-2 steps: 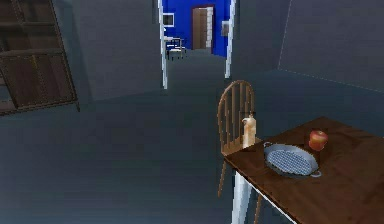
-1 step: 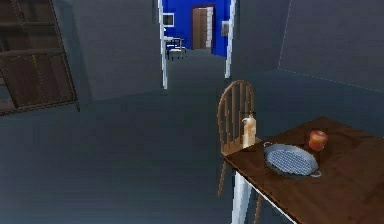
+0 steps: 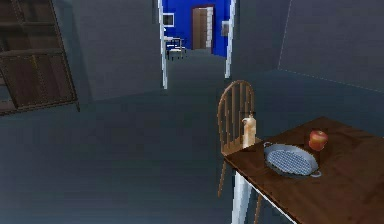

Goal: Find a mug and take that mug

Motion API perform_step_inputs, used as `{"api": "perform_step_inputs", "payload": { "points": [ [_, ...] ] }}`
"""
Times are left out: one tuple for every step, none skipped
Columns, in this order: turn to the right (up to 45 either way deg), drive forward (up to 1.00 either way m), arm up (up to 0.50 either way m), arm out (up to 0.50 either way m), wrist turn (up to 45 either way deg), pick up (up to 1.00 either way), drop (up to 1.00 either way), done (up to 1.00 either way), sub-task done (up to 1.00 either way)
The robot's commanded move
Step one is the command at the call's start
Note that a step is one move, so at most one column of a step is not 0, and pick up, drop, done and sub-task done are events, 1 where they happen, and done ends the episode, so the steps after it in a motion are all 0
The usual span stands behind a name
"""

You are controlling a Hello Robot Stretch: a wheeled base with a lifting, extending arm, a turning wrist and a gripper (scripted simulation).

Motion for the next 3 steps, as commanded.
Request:
{"api": "perform_step_inputs", "payload": {
  "points": [
    [0.0, 0.0, 0.0, 0.0, 21.0, 0.0, 0.0, 0.0, 0.0],
    [0.0, 0.0, -0.3, 0.0, 0.0, 0.0, 0.0, 0.0, 0.0],
    [0.0, 0.0, 0.0, 0.0, 0.0, 1.0, 0.0, 0.0, 0.0]
  ]
}}
